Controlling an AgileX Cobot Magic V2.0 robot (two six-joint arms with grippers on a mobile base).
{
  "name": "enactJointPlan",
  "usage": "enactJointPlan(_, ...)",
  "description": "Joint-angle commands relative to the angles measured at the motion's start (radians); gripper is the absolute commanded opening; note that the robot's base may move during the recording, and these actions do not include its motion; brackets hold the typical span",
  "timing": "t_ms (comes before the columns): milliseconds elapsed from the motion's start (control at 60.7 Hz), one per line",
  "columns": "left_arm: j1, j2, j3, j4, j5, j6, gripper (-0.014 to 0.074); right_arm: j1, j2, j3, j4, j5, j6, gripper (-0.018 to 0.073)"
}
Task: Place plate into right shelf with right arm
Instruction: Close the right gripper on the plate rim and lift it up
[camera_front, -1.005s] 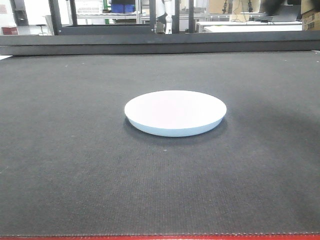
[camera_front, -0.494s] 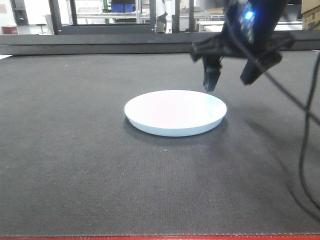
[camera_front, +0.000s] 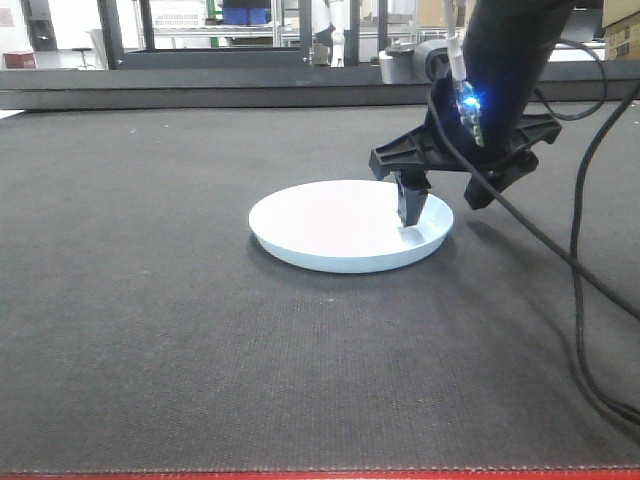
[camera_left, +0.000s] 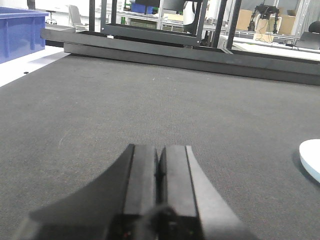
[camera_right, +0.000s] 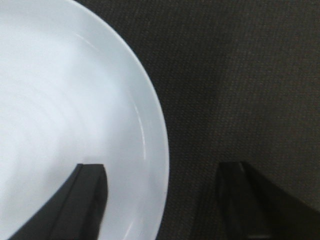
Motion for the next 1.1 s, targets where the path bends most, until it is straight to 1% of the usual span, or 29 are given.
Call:
enactJointPlan(0,0.002,-0.011,0.007,0.000,-0.089,-0.006,-0.0047,0.000,-0.045,-0.034,-0.024,-0.047,-0.001,0.0459)
enactJointPlan(132,0.002,-0.011,0.007,0.000,-0.089,-0.006,-0.0047,0.000,-0.044,-0.034,-0.024,-0.047,-0.001,0.0296)
enactJointPlan(231,0.002,-0.011,0.007,0.000,-0.089,-0.006,-0.0047,0.000,-0.044,-0.034,-0.024,-0.042,-0.001,0.0194)
enactJointPlan(297,0.002,-0.011,0.007,0.000,-0.089,-0.006,-0.0047,0.000,-0.044,-0.034,-0.024,-0.037,-0.001,0.0102)
enactJointPlan(346,0.002,-0.011,0.007,0.000,-0.089,-0.006,-0.0047,0.000,-0.044,-0.034,-0.024,-0.036,-0.001,0.0046)
enactJointPlan(362,0.002,-0.011,0.007,0.000,-0.089,-0.006,-0.0047,0.000,-0.044,-0.034,-0.024,-0.036,-0.001,0.0039)
enactJointPlan(412,0.002,-0.011,0.007,0.000,-0.089,-0.006,-0.0047,0.000,-0.045,-0.034,-0.024,-0.035,-0.001,0.0054)
enactJointPlan(593,0.002,-0.011,0.007,0.000,-0.089,-0.006,-0.0047,0.000,-0.086,-0.034,-0.024,-0.010,-0.001,0.0054)
enactJointPlan(824,0.002,-0.011,0.007,0.000,-0.089,-0.006,-0.0047,-0.016,-0.232,-0.026,-0.024,0.041,0.001,0.0054)
enactJointPlan(956,0.002,-0.011,0.007,0.000,-0.089,-0.006,-0.0047,-0.036,-0.344,0.035,-0.024,0.031,0.001,0.0054)
enactJointPlan(1087,0.002,-0.011,0.007,0.000,-0.089,-0.006,-0.0047,-0.063,-0.469,0.150,-0.024,-0.006,0.001,0.0054)
